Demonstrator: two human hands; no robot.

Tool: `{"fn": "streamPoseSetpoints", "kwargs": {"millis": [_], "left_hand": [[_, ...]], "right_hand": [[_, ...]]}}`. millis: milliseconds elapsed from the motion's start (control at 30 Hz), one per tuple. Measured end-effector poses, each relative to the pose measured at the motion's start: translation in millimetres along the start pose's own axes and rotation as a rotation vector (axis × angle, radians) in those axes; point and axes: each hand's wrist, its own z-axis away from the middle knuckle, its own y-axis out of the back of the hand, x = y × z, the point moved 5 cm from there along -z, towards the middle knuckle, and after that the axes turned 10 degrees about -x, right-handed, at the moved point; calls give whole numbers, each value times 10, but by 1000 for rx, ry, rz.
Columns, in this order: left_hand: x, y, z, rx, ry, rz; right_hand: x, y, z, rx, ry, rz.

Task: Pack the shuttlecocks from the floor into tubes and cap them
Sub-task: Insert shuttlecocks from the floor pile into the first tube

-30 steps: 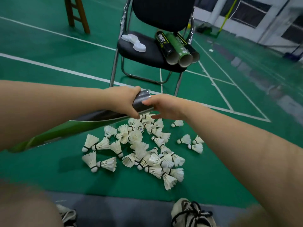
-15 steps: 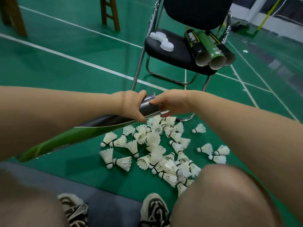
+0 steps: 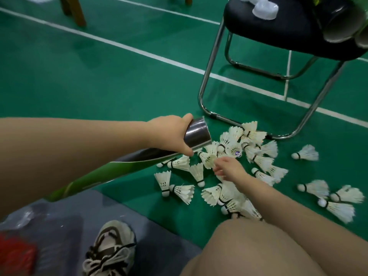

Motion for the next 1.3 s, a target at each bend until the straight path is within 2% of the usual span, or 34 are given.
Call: {"fn": "streamPoseSetpoints", "kwargs": {"millis": [133,333,533,633,767,800,933,1000,1200,1300], "left_hand": [[-81,-123,-86,-11,24,31],[-175,-302,-246,-56,62,37],[-231,-404,-350,-90,70,78],[-258,-447,-395,-112,74,76],[-282,-498,-455,-122,77,59],[-288,-508,-467,-124,79,58],[-303,-511,-465,-124,74,63],[-315,-496,-435,-130,60,67],[-417,-480,-334,-90,18,68],[-447,-545,-299,-36,18,90]], "right_hand": [[212,-249,-205,9,70,391],[109,-625,-430,-37,356,876],[176,-625,-696,-35,344,1090],[158,-531,-727,64,362,1088],[173,-440,-687,48,285,1062],[168,-411,-656,50,273,973],[92,-210,-414,83,217,335],[-16,-66,-245,144,222,215],[-578,480,207,255,279,129],[-795,596,309,239,281,121]]}}
